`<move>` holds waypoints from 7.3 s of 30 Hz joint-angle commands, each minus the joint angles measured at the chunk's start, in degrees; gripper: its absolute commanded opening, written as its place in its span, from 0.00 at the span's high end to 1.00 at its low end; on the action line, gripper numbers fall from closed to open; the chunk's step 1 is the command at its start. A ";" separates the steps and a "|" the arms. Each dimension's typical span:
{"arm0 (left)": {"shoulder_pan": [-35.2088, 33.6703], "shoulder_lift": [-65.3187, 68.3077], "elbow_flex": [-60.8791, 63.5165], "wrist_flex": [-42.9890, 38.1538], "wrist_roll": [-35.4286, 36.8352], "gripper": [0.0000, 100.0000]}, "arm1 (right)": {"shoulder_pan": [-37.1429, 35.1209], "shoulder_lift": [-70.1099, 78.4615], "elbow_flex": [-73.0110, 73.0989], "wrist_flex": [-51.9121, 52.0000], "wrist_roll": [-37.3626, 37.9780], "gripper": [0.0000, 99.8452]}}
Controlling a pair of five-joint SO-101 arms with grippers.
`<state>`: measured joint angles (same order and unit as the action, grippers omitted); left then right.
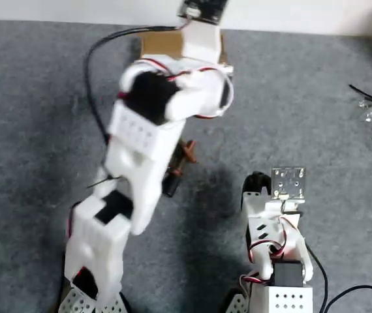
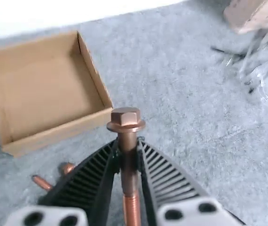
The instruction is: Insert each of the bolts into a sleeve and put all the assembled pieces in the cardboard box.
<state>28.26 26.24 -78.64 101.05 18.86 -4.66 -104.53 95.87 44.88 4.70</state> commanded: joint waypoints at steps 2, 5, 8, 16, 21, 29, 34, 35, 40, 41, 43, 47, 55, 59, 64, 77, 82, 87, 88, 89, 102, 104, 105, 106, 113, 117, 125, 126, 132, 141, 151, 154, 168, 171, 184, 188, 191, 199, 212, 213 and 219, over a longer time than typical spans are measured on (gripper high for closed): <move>-2.15 -16.92 11.12 0.18 -0.53 0.99 | 0.66 -0.84 3.12 -2.42 0.53 1.00; -3.91 -24.75 18.33 0.18 -0.53 0.99 | 0.66 -0.84 3.12 -2.42 0.53 1.00; -5.49 -31.87 25.27 0.18 -0.62 0.99 | 0.66 -0.84 3.12 -2.42 0.53 1.00; -12.97 -48.40 40.84 0.18 -3.96 0.99 | 0.66 -0.84 3.12 -2.42 0.53 1.00; -16.57 -57.54 50.51 0.18 -7.82 0.99 | 0.66 -0.84 3.12 -2.42 0.53 1.00; -19.91 -73.36 68.79 0.18 -7.91 0.99 | 0.66 -0.84 3.12 -2.42 0.53 1.00; -19.91 -84.18 80.31 0.18 -7.91 0.99 | 0.66 -0.84 3.12 -2.42 0.53 1.00; -19.91 -86.20 82.77 0.18 -7.91 0.99 | 0.66 -0.84 3.12 -2.42 0.53 1.00; -19.91 -96.13 94.55 0.09 -7.91 0.99 | 0.75 -0.84 3.12 -2.42 0.53 1.00; -19.91 -98.07 96.75 -0.26 -7.91 0.99 | 0.75 -0.84 3.12 -2.33 0.53 1.00; -19.91 -101.85 101.41 -2.11 -7.91 0.99 | 0.75 -0.84 3.12 -2.24 0.53 1.00; -19.91 -110.55 112.57 -7.56 -10.20 0.99 | 0.75 -0.84 3.12 -2.24 0.53 1.00; -19.91 -128.31 132.53 -24.00 -14.33 0.99 | 0.75 -0.84 3.12 -2.24 0.53 1.00; -19.91 -131.12 139.12 -33.93 -14.33 0.99 | 0.66 -0.84 3.12 -2.24 0.53 1.00; -19.47 -130.77 152.04 -54.77 -13.98 0.99 | 0.57 -0.84 3.30 -2.24 0.53 1.00; -18.68 -130.86 174.73 -95.12 -1.14 0.99 | -4.79 -0.84 3.56 -2.51 0.62 1.00; -18.59 -130.86 174.99 -94.95 0.70 0.99 | -4.88 -0.84 3.56 -2.51 0.62 1.00; -18.51 -130.77 175.87 -92.57 0.79 0.99 | -7.96 -0.84 3.38 -2.51 0.62 1.00; -18.51 -130.77 175.87 -91.25 0.79 0.99 | -9.89 -0.84 3.38 -2.51 0.62 1.00; -18.51 -130.77 175.87 -90.29 0.79 0.99 | -12.26 -0.84 3.38 -2.51 0.62 1.00; -11.47 -130.77 175.43 -92.92 8.53 0.99 | -28.70 -0.84 1.01 -9.89 3.78 1.00; -11.12 -130.77 174.29 -92.66 13.10 0.99 | -29.67 -0.84 1.01 -10.86 7.65 1.00; -11.03 -130.77 173.85 -92.57 14.59 0.99 | -30.29 -0.84 1.01 -11.47 9.32 1.00; -10.95 -130.77 173.49 -92.57 15.21 0.99 | -30.64 -0.84 1.01 -12.26 10.81 1.00; -9.80 -130.77 171.91 -88.09 15.56 0.99 | -32.31 -0.84 4.44 -17.45 13.10 1.00; -2.95 -130.77 169.10 -80.70 15.38 0.99 | -32.40 -0.84 5.85 -19.38 13.19 1.00; -1.89 -130.77 168.75 -82.55 15.21 0.99 | -32.40 -0.84 5.76 -19.21 15.03 1.00; -2.51 -130.77 168.75 -83.96 15.21 0.99 | -32.40 -0.84 5.76 -19.21 15.03 1.00; -3.21 -130.68 168.75 -92.13 15.21 0.99 | -32.57 -0.84 5.76 -17.54 15.03 1.00; -1.98 -130.51 174.11 -99.96 15.21 0.99 | -32.66 -0.84 5.76 -17.27 15.03 1.00; -1.80 -130.42 175.78 -100.22 15.21 0.99 | -32.66 -0.84 5.76 -17.36 15.03 1.00; -1.80 -130.42 175.78 -97.05 15.21 0.99 | -32.66 -0.84 5.76 -17.36 15.03 1.00; -2.33 -130.42 175.78 -89.76 15.21 0.99 | -32.75 -0.84 5.32 -17.27 14.68 1.00; -2.33 -130.51 175.78 -90.02 15.21 0.99 | -32.75 -0.84 5.32 -17.27 14.68 1.00; -3.03 -130.42 175.78 -89.93 15.56 0.99 | -34.77 -0.84 5.14 -14.46 14.59 1.00; -2.42 -130.33 175.78 -89.76 15.56 0.99 | -34.77 -0.84 3.56 -14.46 14.59 1.00; -2.51 -130.33 175.78 -89.76 15.56 0.99 | -34.86 -0.84 3.30 -14.46 14.68 1.00; -2.42 -130.33 175.78 -88.18 15.56 0.99 | -34.86 -0.84 -0.13 -14.64 14.68 1.00; -2.42 -130.33 175.78 -86.15 15.56 0.99 | -35.21 -0.84 -3.30 -14.73 14.59 1.00; -2.42 -130.33 175.78 -86.15 15.56 0.99 | -35.21 -0.84 -3.47 -14.73 14.59 1.00; -2.33 -130.33 175.78 -85.54 15.56 0.99 | -34.95 -0.84 -3.82 -14.73 14.59 1.00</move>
<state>25.10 -103.60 95.96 14.81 34.07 -39.12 -104.44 95.34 30.46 18.95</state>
